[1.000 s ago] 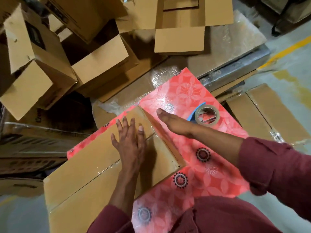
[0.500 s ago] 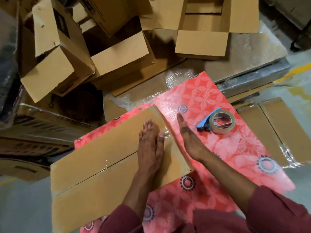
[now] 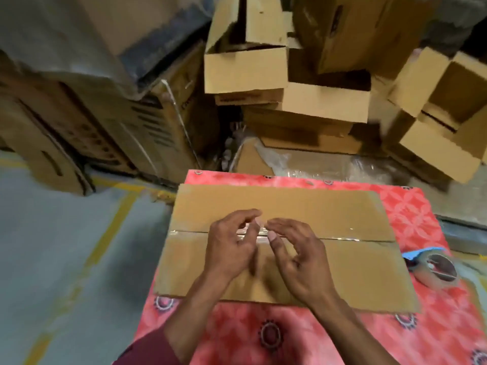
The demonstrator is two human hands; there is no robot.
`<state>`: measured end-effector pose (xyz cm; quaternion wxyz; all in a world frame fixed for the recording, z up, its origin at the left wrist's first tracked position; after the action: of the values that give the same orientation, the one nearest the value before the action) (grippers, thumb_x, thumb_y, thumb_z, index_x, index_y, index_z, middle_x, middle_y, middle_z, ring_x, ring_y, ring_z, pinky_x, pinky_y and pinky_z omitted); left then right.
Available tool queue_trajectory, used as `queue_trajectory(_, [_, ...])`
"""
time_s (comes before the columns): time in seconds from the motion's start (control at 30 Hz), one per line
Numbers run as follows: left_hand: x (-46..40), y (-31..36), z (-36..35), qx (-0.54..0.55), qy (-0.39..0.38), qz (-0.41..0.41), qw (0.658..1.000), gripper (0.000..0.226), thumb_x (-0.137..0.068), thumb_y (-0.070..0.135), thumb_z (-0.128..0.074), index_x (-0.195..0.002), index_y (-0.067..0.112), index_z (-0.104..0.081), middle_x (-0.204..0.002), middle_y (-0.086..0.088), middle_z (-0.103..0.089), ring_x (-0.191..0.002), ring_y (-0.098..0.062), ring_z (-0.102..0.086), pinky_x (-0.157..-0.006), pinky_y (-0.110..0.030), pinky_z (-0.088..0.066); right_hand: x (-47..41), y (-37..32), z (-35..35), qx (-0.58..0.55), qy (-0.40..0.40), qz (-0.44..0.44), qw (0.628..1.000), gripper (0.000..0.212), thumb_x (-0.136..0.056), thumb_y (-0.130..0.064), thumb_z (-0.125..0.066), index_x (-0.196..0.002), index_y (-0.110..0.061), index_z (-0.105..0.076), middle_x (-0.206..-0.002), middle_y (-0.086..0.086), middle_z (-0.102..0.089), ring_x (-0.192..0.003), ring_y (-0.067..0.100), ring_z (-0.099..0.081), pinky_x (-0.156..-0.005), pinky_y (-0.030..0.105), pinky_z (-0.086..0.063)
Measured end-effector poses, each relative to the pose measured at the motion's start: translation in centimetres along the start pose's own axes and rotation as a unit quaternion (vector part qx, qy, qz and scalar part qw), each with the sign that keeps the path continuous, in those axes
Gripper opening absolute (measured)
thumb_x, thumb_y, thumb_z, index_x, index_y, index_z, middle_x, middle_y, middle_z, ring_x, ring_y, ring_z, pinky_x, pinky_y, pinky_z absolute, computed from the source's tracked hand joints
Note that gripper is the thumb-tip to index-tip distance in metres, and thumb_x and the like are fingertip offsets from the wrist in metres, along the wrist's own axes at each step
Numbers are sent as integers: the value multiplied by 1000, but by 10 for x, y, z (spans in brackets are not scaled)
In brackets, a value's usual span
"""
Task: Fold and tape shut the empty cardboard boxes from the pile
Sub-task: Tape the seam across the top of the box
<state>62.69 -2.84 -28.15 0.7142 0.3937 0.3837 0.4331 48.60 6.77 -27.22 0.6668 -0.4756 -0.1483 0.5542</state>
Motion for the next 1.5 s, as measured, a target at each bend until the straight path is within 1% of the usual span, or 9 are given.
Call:
queue_trajectory(0.2, [7, -89, 151, 64, 141, 86, 984, 19, -96, 28, -61, -100, 37, -77, -97, 24, -76, -92, -1, -72, -74, -21, -56, -20, -69, -118, 45, -53, 53, 996, 16, -97, -19, -69, -109, -24, -77, -112, -15, -72, -110, 8, -65, -92, 38, -54])
queue_trajectory(0.33, [22, -156, 191, 195, 217, 160, 943, 21, -100, 30, -58, -110, 30, -77, -109, 12, -79, -107, -11, -74, -96, -42, -59, -15, -82, -176, 90, -107, 54, 989, 22, -98, -24, -65, -117, -21, -75, -124, -12, -70, -121, 8, -62, -99, 39, -53])
queue_trajectory(0.53, [25, -200, 112, 374, -41, 215, 901, 83, -90, 88, -31, -154, 38, -48, -162, 14, -42, -155, -7, -27, -130, -44, -15, 22, -71, -227, 160, -186, 76, 966, 38, -106, -31, -47, -129, -14, -71, -145, -3, -60, -136, 17, -54, -107, 47, -48])
queue_trajectory(0.67, [42, -226, 75, 316, -132, 309, 887, 132, -65, 108, -30, -162, 19, -32, -171, -1, -27, -158, -17, -23, -130, -38, -19, 29, -63, -234, 202, -190, 93, 956, 36, -105, -27, -50, -129, -11, -71, -146, 1, -59, -136, 19, -54, -107, 54, -46])
queue_trajectory(0.87, [71, -253, 83, 205, -205, 285, 914, 93, -93, 82, -11, -166, 25, -6, -172, 12, 5, -156, 2, 3, -127, -21, 2, 31, -63, -234, 205, -175, 79, 960, 34, -104, -26, -51, -127, -12, -72, -145, -1, -60, -137, 14, -53, -107, 55, -46])
queue_trajectory(1.03, [41, -200, 104, 364, -102, 275, 884, 67, -95, 81, -27, -150, 44, -38, -173, 2, -19, -157, -8, -17, -130, -36, -15, 30, -65, -234, 210, -165, 79, 961, 35, -105, -25, -51, -128, -10, -72, -143, 0, -62, -135, 16, -55, -108, 54, -45])
queue_trajectory(1.2, [21, -194, 87, 254, -123, 230, 931, 125, -69, 106, -20, -166, 28, -18, -174, 10, -8, -161, -9, -3, -131, -34, -6, 30, -63, -231, 182, -170, 83, 965, 34, -105, -24, -51, -129, -10, -71, -142, 1, -63, -135, 16, -55, -109, 53, -43])
queue_trajectory(1.37, [6, -182, 99, 76, -163, 210, 961, 93, -94, 83, -29, -167, 30, -10, -175, 4, -4, -161, -15, -2, -131, -39, -6, 26, -63, -228, 125, -191, 59, 972, 30, -109, -27, -48, -117, -14, -75, -132, -2, -67, -127, 17, -59, -105, 50, -45])
queue_trajectory(1.5, [-14, -117, 106, -80, -38, 127, 988, 72, -100, 65, -48, -158, 22, -43, -168, -8, -32, -157, -25, -26, -126, -41, -24, 10, -69, -171, 65, -179, 62, 980, 20, -106, -23, -55, -105, -18, -75, -104, -8, -73, -99, 13, -67, -88, 38, -54])
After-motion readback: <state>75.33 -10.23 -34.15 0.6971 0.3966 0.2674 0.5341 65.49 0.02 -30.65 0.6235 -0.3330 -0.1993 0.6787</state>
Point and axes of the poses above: each hand's wrist, its own x-axis away from the middle knuckle, its own z-axis out of the back of the hand, y = z × x, the point moved 10 cm from there along -x, towards the middle knuckle
